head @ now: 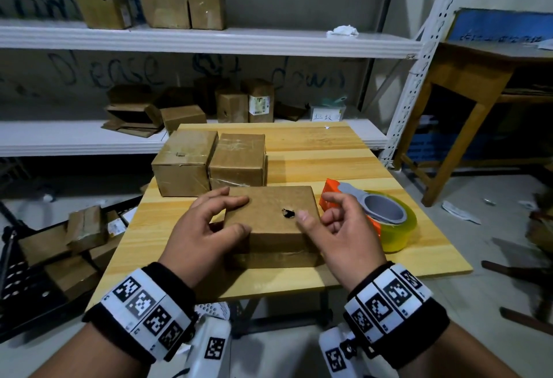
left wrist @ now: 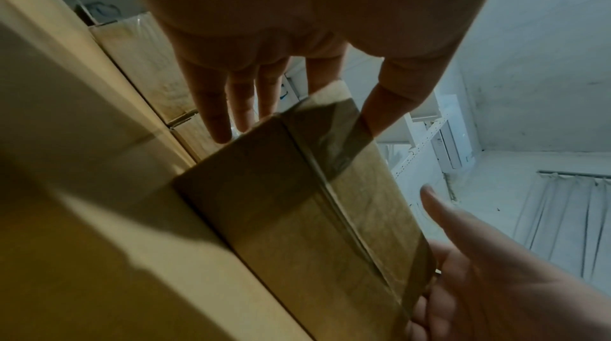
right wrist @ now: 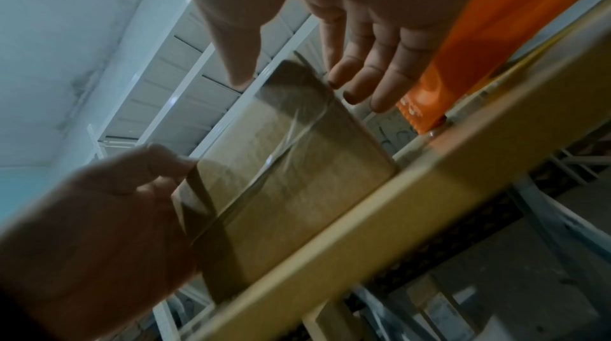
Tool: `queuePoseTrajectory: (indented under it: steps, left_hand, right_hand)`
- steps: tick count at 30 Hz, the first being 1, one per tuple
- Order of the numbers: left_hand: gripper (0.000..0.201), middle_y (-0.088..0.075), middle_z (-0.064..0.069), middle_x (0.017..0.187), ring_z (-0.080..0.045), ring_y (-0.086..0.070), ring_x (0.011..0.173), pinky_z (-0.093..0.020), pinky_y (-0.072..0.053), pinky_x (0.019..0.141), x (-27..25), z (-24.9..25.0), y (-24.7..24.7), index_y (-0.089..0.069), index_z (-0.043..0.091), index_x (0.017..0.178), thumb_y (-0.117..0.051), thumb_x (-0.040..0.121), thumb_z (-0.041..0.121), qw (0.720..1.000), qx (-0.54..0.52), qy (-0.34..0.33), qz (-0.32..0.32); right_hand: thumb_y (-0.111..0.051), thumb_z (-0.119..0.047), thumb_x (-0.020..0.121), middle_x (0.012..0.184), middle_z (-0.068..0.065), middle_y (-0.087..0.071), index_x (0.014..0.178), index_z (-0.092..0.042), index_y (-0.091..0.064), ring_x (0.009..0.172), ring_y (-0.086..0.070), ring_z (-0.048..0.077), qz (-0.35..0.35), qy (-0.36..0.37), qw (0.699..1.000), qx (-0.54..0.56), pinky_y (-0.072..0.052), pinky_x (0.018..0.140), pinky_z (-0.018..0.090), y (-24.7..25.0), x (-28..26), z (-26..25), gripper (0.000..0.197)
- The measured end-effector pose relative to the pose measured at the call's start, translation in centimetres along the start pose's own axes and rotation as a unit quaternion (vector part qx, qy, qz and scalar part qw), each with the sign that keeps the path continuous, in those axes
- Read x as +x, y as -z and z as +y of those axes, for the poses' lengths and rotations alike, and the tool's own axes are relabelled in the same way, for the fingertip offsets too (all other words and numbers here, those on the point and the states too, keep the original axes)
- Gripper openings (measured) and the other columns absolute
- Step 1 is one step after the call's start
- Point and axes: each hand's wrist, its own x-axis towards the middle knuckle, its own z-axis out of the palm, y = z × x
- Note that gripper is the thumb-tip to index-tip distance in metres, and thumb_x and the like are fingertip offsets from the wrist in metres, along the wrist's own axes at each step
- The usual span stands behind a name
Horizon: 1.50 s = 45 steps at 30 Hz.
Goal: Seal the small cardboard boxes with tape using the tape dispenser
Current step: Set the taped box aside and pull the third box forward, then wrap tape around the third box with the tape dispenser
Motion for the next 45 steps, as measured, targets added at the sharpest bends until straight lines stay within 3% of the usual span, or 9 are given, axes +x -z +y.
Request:
queuePoseTrajectory:
  steps: [2,6,10,15,24,30,34,40,45]
  left_hand:
    - [0.043,-0.05,0.012,0.148,-0.004,-0.046,0.134,-0.008,-0.041,0.087,0.0,0.1,-0.1,-0.073,0.035,0.122,-0.08,0.085,0.012,1.0,0.003,-0.001,0.005]
    - [0.042,-0.049,0.012,0.15,-0.002,-0.044,0.133,-0.001,-0.042,0.08,-0.1,0.2,-0.2,-0.073,0.031,0.122,-0.082,0.084,0.017,1.0,0.019,-0.006,0.016]
    - [0.039,-0.047,0.013,0.153,-0.003,-0.043,0.136,0.002,-0.04,0.083,-0.1,0.3,-0.3,-0.073,0.031,0.119,-0.083,0.081,0.028,0.999,0.039,-0.018,0.016]
    - [0.067,-0.043,0.024,0.157,-0.003,-0.04,0.144,-0.042,-0.044,0.115,0.0,-0.4,-0.1,-0.071,0.041,0.106,-0.084,0.051,0.078,1.0,-0.01,-0.007,-0.003]
    - [0.064,-0.048,0.015,0.15,-0.008,-0.044,0.138,-0.05,-0.05,0.108,0.0,-0.2,-0.4,-0.066,0.034,0.11,-0.081,0.06,0.071,0.999,0.027,-0.016,0.017]
    - [0.071,-0.046,0.012,0.142,-0.007,-0.044,0.134,-0.044,-0.051,0.106,-0.2,0.0,-0.1,-0.071,0.04,0.111,-0.076,0.055,0.084,0.997,0.069,-0.024,0.015]
    - [0.075,-0.041,0.015,0.127,-0.004,-0.042,0.124,-0.041,-0.046,0.106,-0.5,0.3,-0.3,-0.071,0.051,0.113,-0.052,0.06,0.1,0.994,0.11,-0.025,0.007]
    - [0.062,-0.045,0.015,0.114,0.003,-0.046,0.104,-0.014,-0.042,0.081,-1.1,1.3,-1.3,-0.067,0.049,0.126,-0.055,0.071,0.076,0.99,0.142,-0.015,-0.002]
    - [0.047,-0.051,0.013,0.113,0.007,-0.049,0.098,-0.001,-0.039,0.075,-1.3,1.6,-2.1,-0.064,0.05,0.132,-0.071,0.086,0.053,0.991,0.134,-0.021,-0.017]
  right_hand:
    - [-0.061,-0.078,0.072,0.09,-0.002,-0.059,0.122,-0.034,-0.056,0.077,-0.059,0.013,0.028,0.015,0.999,0.01,-0.057,0.069,0.036,0.9,0.3,-0.8,0.066]
    - [-0.069,-0.053,0.09,0.09,0.0,-0.064,0.106,-0.036,-0.061,0.081,-0.063,0.016,0.094,0.029,0.995,-0.021,-0.052,0.064,0.03,3.4,1.8,-1.4,0.025]
    - [-0.069,-0.059,0.086,0.107,0.0,-0.063,0.117,-0.031,-0.064,0.102,-0.062,0.021,0.117,0.01,0.979,-0.167,-0.052,0.086,0.037,5.0,3.6,0.4,0.042]
    - [-0.067,-0.07,0.079,0.125,0.004,-0.059,0.129,-0.031,-0.058,0.118,-0.06,0.028,0.062,-0.023,0.959,-0.274,-0.052,0.103,0.047,5.1,4.1,1.9,0.064]
    - [-0.059,-0.07,0.09,0.133,0.002,-0.065,0.149,-0.027,-0.036,0.119,-0.065,0.027,-0.013,-0.022,0.894,-0.448,-0.053,0.099,0.045,4.3,4.0,1.3,0.077]
    - [-0.058,-0.051,0.099,0.13,0.001,-0.068,0.142,-0.026,-0.043,0.118,-0.066,0.028,-0.005,-0.008,0.894,-0.449,-0.046,0.104,0.045,4.8,3.9,1.0,0.052]
    - [-0.055,-0.042,0.1,0.128,0.005,-0.07,0.142,-0.025,-0.043,0.115,-0.066,0.031,0.012,-0.011,0.91,-0.415,-0.046,0.101,0.044,5.2,3.8,0.5,0.047]
    - [-0.054,-0.04,0.097,0.109,0.009,-0.07,0.135,-0.029,-0.055,0.088,-0.06,0.031,0.073,-0.024,0.943,-0.323,-0.049,0.076,0.037,7.7,3.9,-0.3,0.04]
    - [-0.061,-0.041,0.093,0.102,0.004,-0.07,0.112,-0.028,-0.068,0.086,-0.063,0.026,0.146,0.005,0.97,-0.193,-0.053,0.072,0.036,8.5,4.0,-0.3,0.024]
